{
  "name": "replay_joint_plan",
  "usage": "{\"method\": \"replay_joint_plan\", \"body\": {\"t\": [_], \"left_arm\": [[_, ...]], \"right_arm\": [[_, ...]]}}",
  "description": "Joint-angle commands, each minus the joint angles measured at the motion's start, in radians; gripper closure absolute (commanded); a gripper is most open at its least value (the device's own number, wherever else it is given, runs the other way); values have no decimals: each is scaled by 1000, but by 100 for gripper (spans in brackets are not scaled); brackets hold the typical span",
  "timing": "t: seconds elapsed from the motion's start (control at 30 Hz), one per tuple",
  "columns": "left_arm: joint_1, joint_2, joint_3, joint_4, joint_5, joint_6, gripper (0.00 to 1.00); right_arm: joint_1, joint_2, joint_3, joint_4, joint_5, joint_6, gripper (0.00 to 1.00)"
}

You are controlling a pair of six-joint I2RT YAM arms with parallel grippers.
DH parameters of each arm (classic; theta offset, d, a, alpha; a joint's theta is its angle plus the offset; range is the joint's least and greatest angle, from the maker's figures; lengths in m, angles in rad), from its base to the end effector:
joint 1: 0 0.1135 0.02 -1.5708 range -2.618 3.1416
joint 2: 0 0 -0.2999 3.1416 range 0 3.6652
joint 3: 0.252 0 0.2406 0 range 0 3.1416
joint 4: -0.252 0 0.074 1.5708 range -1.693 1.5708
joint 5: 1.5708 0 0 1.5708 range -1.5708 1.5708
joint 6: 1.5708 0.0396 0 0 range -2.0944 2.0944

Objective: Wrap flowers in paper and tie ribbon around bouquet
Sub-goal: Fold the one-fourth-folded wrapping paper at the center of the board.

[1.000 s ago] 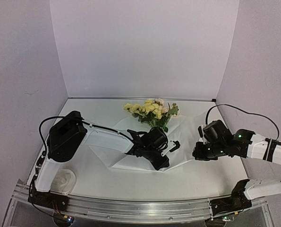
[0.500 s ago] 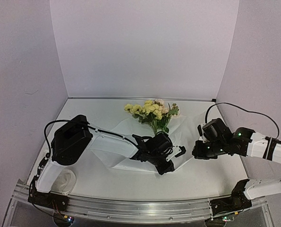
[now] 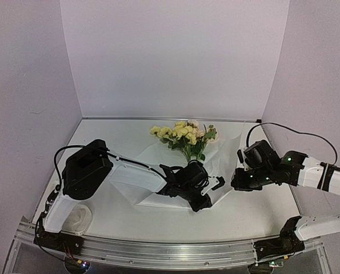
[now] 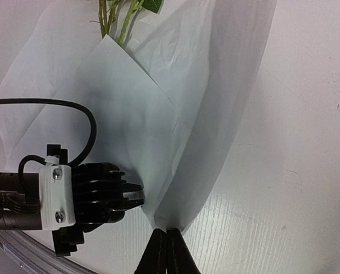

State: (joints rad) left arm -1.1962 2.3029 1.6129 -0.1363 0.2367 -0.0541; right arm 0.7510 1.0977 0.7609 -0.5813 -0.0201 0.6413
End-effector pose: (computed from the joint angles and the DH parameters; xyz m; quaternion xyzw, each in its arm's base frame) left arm 0.1796 -0.4823 0.1518 0.5361 0.7550 -0.3006 0.2285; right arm 0.1399 0.1316 0.2698 -0.0551 0.9456 0.2129 0.2399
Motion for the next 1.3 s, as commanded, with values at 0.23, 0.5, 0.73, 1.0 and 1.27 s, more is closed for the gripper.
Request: {"method": "replay_joint_plan", "body": {"t": [0.23, 0.5, 0.73, 1.0, 1.27], "left_arm": [[131, -365, -244, 74, 160, -223, 80], [186, -573, -523, -84, 184, -270, 87], [188, -590, -643, -110, 179, -297, 90], [201, -504, -633, -61, 37, -323, 93], [201, -464, -648, -28, 49, -339, 94]], "right_arm": [[-2, -8, 40, -92, 16, -83, 100], [-2, 11, 56, -103, 20, -100, 100], [-2, 11, 65, -115, 20, -112, 100], [-1, 22, 90, -137, 3, -133, 100], [-1, 69, 151, -145, -39, -137, 100]]}}
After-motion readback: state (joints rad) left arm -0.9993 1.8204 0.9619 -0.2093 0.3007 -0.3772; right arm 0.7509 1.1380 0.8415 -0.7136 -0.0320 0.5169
